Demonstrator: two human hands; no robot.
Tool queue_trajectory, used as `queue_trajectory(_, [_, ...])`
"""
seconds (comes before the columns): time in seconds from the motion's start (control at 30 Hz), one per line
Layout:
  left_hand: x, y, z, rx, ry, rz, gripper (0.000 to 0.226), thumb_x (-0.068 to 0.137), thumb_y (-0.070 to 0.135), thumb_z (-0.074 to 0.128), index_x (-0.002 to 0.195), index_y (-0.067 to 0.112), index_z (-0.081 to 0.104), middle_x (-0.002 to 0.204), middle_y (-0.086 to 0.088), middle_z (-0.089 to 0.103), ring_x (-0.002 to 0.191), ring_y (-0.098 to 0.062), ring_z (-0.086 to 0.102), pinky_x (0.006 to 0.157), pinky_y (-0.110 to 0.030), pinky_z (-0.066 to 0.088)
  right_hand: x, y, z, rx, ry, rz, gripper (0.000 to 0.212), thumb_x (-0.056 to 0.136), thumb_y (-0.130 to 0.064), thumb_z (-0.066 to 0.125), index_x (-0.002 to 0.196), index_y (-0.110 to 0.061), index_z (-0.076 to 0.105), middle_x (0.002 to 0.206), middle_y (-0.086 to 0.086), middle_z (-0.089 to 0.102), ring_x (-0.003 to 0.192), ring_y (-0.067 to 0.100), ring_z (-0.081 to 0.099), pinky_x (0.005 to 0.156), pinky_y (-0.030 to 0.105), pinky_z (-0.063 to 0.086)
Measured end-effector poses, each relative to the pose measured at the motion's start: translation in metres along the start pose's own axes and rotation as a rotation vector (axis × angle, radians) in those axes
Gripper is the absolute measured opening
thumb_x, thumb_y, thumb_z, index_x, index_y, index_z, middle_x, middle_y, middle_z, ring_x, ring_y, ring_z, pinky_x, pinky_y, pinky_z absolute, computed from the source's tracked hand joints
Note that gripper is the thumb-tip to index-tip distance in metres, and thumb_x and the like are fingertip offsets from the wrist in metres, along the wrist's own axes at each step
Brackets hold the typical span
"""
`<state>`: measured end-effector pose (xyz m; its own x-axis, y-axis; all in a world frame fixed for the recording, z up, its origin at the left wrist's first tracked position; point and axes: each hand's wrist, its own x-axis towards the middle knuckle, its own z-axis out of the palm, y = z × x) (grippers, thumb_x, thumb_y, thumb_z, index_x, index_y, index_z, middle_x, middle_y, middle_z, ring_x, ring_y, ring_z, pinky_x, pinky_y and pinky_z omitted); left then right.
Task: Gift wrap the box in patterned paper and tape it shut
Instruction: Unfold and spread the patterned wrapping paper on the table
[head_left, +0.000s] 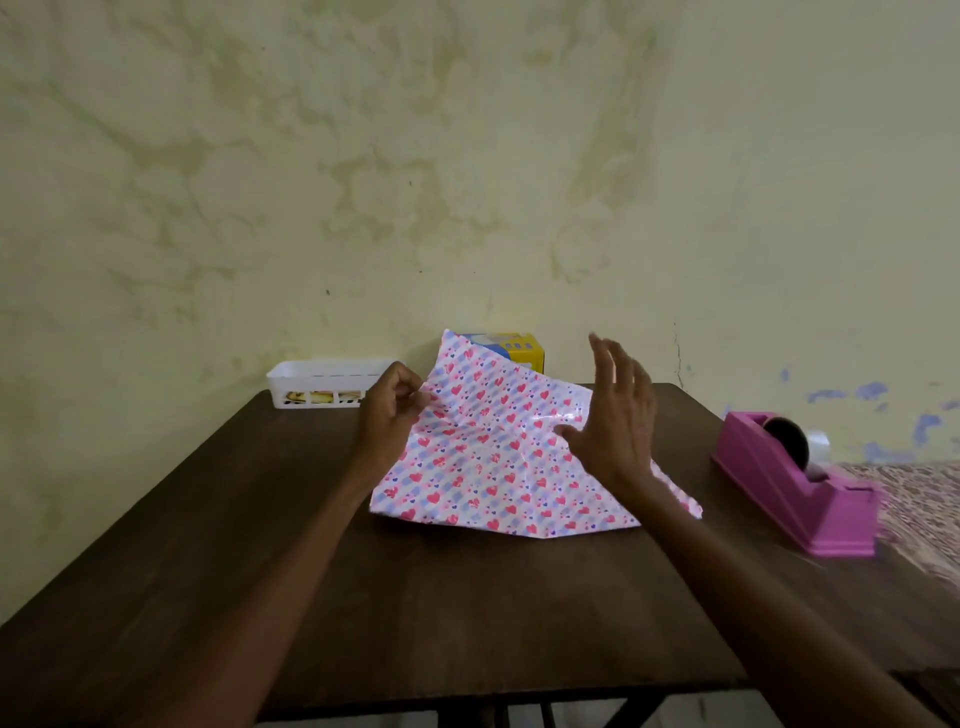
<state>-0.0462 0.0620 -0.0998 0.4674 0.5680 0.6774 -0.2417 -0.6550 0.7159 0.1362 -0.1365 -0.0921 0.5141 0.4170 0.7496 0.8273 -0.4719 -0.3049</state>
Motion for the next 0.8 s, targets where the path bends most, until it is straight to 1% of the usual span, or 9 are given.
queue_trajectory(0.2, [-0.002,0.037,-0.002,-0.008,-0.036,0.102,0.021,0.090,0.000,0.060,0.082,0.017,0.051,0.086,-0.006,0.067,0.090,-0.012,0.069,0.071,-0.023,0.056,0.054,0.010,-0.019,0.026,-0.417,-0.091,0.096,0.067,-0.039,0.087,0.147,-0.029,0.034,0.149,-0.002,0.044,0.143,0.031,0.027,0.109,0.051,0.029])
queue_trajectory(0.27, [-0.004,0.050,0.001,0.016,-0.037,0.151,0.021,0.089,0.003,0.063,0.081,0.019,0.052,0.084,0.001,0.065,0.089,-0.010,0.068,0.071,-0.020,0.055,0.061,0.008,-0.021,0.014,-0.474,-0.118,0.065,0.073,-0.037,0.082,0.130,-0.027,0.055,0.130,0.001,0.061,0.126,0.031,0.047,0.100,0.046,0.039])
queue_trajectory(0.33, [-0.006,0.053,0.001,0.053,-0.043,0.153,0.015,0.089,0.011,0.064,0.082,0.019,0.054,0.085,0.001,0.065,0.089,-0.010,0.067,0.073,-0.021,0.054,0.062,0.003,-0.028,0.022,-0.430,-0.143,0.009,0.079,-0.026,0.072,0.082,-0.023,0.064,0.086,0.002,0.068,0.091,0.032,0.060,0.079,0.037,0.044])
queue_trajectory(0.4, [-0.005,0.052,-0.005,-0.054,-0.151,-0.006,0.021,0.093,0.034,0.058,0.090,0.013,0.060,0.094,-0.010,0.068,0.095,-0.020,0.067,0.082,-0.033,0.056,0.059,0.000,-0.035,-0.014,-0.300,-0.223,0.016,0.079,-0.018,0.063,0.064,-0.019,0.058,0.069,0.001,0.064,0.073,0.031,0.057,0.070,0.035,0.043])
queue_trajectory(0.47, [0.000,0.045,-0.017,-0.297,-0.291,-0.286,0.059,0.088,0.067,0.036,0.110,0.021,0.064,0.115,-0.008,0.068,0.108,-0.023,0.065,0.092,-0.040,0.052,0.053,-0.005,-0.050,-0.105,-0.111,-0.396,0.006,0.081,-0.019,0.067,0.084,-0.017,0.072,0.081,0.003,0.070,0.080,0.030,0.061,0.074,0.039,0.047])
queue_trajectory(0.57, [0.010,0.032,-0.029,-0.558,-0.298,-0.621,0.065,0.093,0.064,0.024,0.101,0.023,0.073,0.117,-0.005,0.067,0.097,-0.014,0.069,0.082,-0.029,0.052,0.034,-0.018,-0.078,-0.084,-0.079,-0.694,0.014,0.082,-0.018,0.066,0.093,-0.022,0.073,0.080,-0.002,0.066,0.076,0.025,0.060,0.068,0.035,0.045])
queue_trajectory(0.63, [0.015,0.023,-0.033,-0.351,-0.484,-0.660,0.067,0.092,0.064,0.026,0.090,0.019,0.076,0.113,-0.006,0.069,0.096,-0.016,0.068,0.085,-0.031,0.051,0.017,-0.031,-0.099,-0.048,-0.286,-0.816,0.017,0.081,-0.020,0.064,0.093,-0.031,0.071,0.078,-0.012,0.063,0.073,0.013,0.059,0.067,0.028,0.042])
queue_trajectory(0.7, [0.016,0.013,-0.031,0.019,-0.745,-0.678,0.073,0.077,0.079,0.040,0.111,0.022,0.069,0.127,-0.002,0.063,0.119,-0.018,0.056,0.104,-0.039,0.039,0.003,-0.044,-0.119,-0.092,-0.630,-0.780,0.020,0.084,-0.024,0.064,0.098,-0.037,0.069,0.077,-0.021,0.057,0.070,-0.003,0.052,0.065,0.012,0.033])
queue_trajectory(0.8, [0.004,0.014,-0.009,0.487,-1.080,-0.674,0.094,0.068,0.080,0.055,0.146,0.030,0.037,0.155,0.008,0.028,0.141,-0.013,0.026,0.115,-0.037,0.021,-0.009,-0.056,-0.134,-0.009,-1.216,-0.659,0.021,0.087,-0.031,0.071,0.108,-0.033,0.070,0.089,-0.016,0.066,0.076,-0.010,0.056,0.069,0.002,0.037])
